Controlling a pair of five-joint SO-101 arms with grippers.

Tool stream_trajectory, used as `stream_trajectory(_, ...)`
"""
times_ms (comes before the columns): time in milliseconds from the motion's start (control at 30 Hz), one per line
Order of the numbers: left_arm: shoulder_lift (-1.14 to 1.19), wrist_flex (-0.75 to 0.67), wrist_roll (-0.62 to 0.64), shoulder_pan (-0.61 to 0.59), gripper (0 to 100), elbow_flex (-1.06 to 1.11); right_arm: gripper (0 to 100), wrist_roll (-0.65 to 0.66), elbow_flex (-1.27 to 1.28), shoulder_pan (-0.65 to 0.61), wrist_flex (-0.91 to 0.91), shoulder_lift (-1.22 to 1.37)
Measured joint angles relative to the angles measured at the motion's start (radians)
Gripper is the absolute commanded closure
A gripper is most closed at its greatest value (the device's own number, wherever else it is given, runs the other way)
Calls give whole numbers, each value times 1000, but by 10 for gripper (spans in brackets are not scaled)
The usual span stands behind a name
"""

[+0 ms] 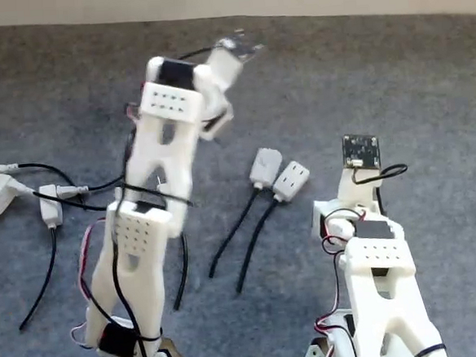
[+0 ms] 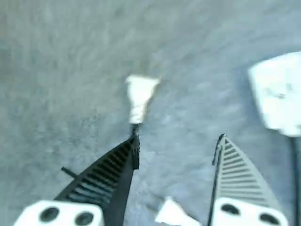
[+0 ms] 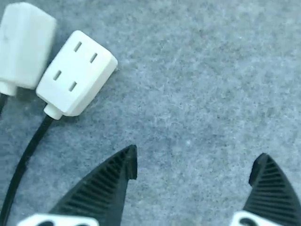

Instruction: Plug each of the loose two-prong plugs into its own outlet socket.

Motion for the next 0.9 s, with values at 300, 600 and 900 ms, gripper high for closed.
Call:
stream_trajectory(300,66,60,32,176,736,-95,633,0,0,2,0,0)
stream_trajectory(600,252,-8,43,130,737,-101,633,0,0,2,0,0)
stream_trajectory(900,273,-46,-21,-29,737,-107,633,0,0,2,0,0)
